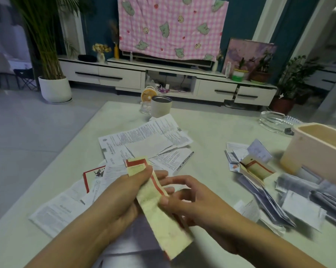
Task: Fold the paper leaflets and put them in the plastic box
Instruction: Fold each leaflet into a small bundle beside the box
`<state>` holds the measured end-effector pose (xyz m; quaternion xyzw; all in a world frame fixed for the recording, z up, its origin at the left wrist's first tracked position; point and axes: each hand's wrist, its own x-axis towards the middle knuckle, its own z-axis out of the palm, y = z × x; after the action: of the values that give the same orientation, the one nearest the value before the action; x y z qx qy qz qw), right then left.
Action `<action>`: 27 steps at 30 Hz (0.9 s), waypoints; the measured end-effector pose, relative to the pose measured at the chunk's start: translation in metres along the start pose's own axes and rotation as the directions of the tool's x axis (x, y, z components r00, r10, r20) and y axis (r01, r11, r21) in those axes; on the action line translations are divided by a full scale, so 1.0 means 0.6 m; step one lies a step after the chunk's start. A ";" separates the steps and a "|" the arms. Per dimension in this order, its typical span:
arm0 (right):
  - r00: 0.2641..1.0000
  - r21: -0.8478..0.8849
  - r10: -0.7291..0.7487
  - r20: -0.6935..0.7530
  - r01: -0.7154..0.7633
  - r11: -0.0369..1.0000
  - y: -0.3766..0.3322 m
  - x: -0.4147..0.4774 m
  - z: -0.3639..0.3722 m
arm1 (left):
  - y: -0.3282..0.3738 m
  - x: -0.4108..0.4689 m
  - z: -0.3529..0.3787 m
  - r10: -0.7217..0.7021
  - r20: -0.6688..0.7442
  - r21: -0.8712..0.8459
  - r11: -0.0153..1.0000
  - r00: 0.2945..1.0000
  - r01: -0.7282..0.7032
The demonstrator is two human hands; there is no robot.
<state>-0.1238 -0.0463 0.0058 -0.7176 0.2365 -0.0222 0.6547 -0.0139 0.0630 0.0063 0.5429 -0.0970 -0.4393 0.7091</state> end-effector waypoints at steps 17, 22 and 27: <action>0.958 0.111 -0.116 -0.264 0.150 0.983 -0.004 0.002 -0.029 | -0.009 0.015 0.042 0.663 -0.180 0.781 0.545 0.727 -0.304; 0.944 0.137 -0.134 -0.302 0.182 0.974 -0.005 0.006 -0.035 | -0.011 0.008 0.046 0.552 -0.113 0.684 0.647 0.826 -0.338; 0.963 0.100 -0.133 -0.235 0.160 0.982 -0.005 0.004 -0.035 | -0.013 0.009 0.042 0.386 -0.162 0.400 0.867 0.908 -0.297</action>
<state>-0.1281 -0.0665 0.0108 -0.6857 0.2544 -0.1667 0.6613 -0.0304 0.0416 0.0076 0.6877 -0.1873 -0.2122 0.6685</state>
